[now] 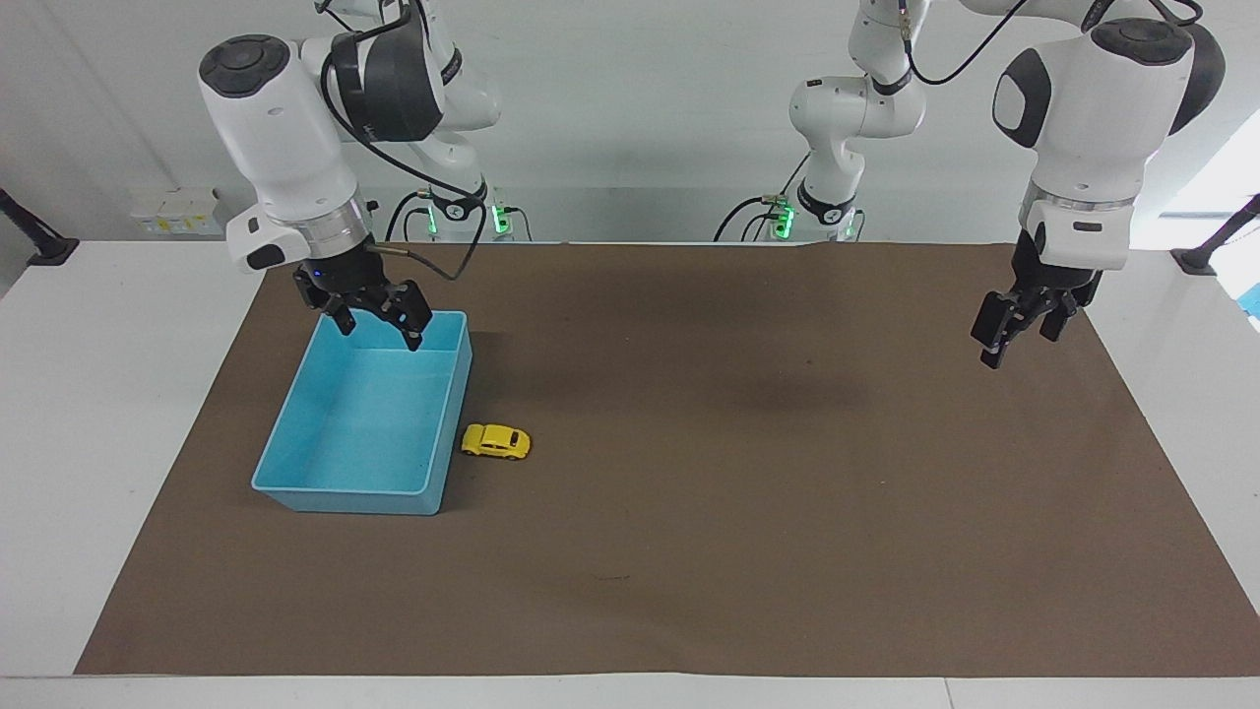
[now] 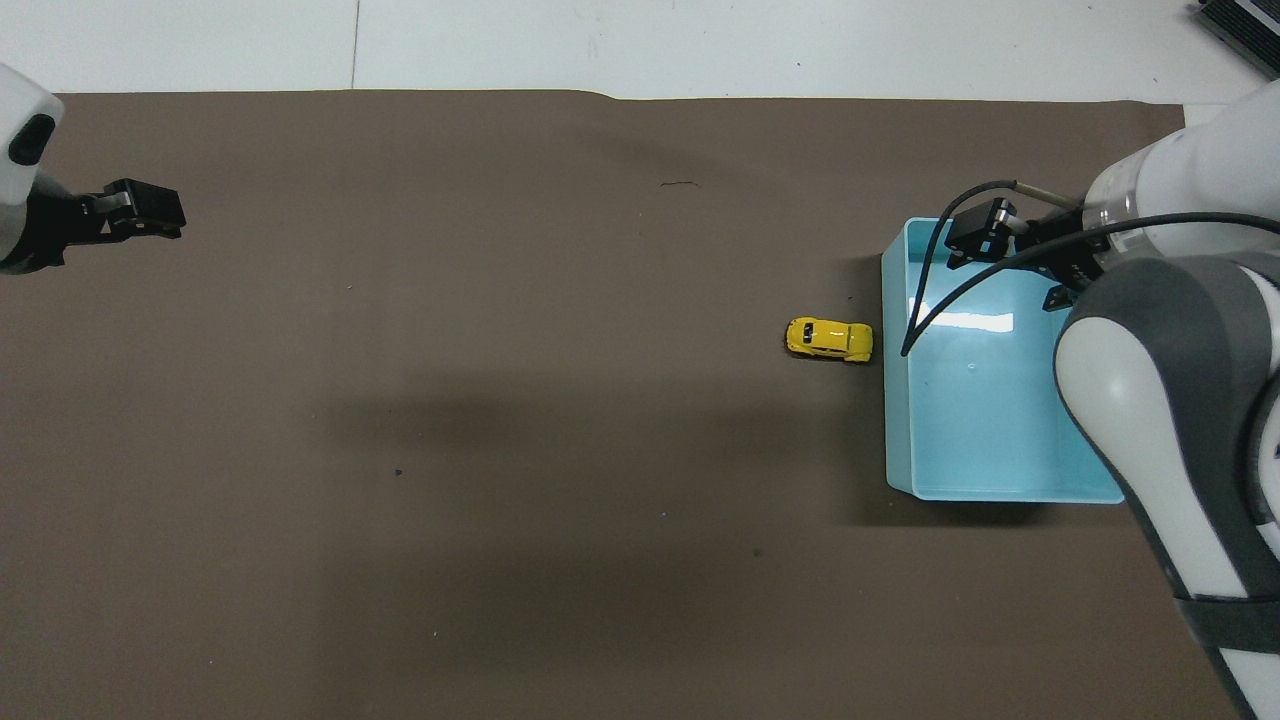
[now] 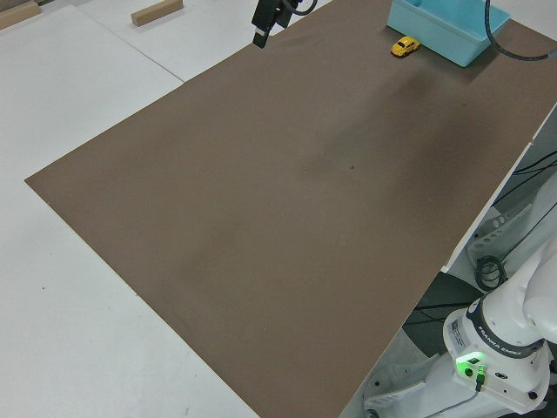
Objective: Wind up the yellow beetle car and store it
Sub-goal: 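Move the right gripper across the bin toward the yellow car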
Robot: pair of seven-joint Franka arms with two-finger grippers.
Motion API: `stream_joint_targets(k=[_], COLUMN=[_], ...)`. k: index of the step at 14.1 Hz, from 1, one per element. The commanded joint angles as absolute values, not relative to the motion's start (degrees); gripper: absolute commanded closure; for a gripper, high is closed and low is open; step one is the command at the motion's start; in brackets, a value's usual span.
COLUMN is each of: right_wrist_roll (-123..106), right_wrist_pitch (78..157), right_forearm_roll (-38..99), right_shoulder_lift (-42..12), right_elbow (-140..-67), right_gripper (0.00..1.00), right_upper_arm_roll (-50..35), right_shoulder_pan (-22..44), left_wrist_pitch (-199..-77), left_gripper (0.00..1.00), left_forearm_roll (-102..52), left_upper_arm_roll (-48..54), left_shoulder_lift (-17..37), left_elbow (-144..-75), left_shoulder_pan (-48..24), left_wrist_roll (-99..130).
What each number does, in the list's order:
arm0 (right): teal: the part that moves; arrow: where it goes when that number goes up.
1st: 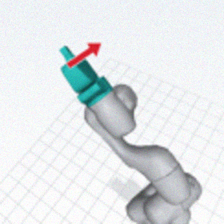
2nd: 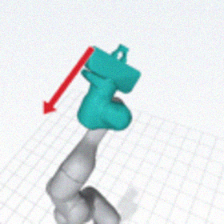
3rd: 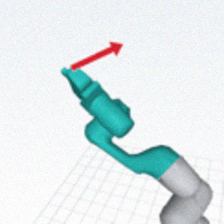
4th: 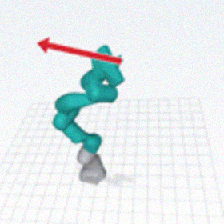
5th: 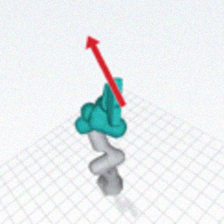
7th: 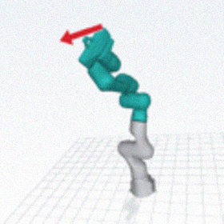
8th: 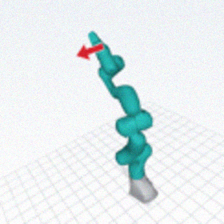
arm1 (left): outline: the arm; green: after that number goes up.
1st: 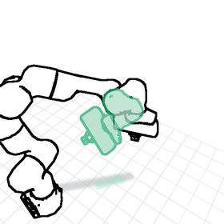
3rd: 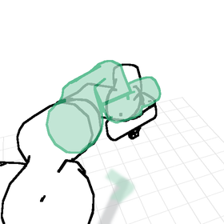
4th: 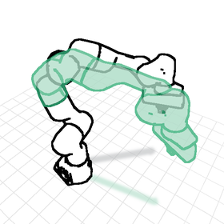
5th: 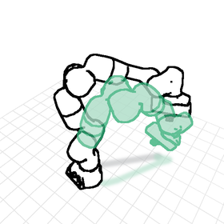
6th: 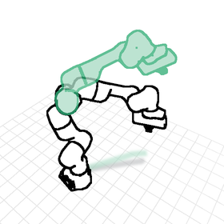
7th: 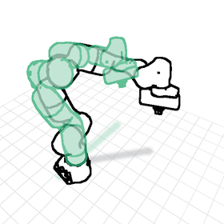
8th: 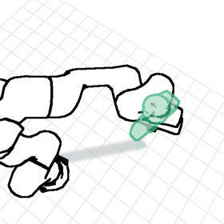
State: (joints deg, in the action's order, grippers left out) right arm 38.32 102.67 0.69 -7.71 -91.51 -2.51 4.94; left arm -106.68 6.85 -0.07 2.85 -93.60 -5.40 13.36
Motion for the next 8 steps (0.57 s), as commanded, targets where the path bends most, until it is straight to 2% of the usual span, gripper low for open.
stream_joint_targets(k=[1,8], right_wrist_roll=[46.4,66.1], right_wrist_pitch=[104.8,109.5], right_forearm_roll=[1.3,0.9], right_shoulder_lift=[-8.0,-9.4], right_elbow=[-92.5,-94.7], right_gripper=[0.0,0.0], right_upper_arm_roll=[-3.3,-3.3], right_shoulder_pan=[5.6,6.9], left_wrist_pitch=[-103.9,-97.7], left_gripper=[0.0,0.0], left_forearm_roll=[1.3,0.6], left_upper_arm_roll=[0.9,0.4], left_shoulder_lift=[2.4,-1.7], left_elbow=[-92.9,-94.1], left_shoulder_pan=[-2.4,-1.7], left_wrist_roll=[9.3,1.3])
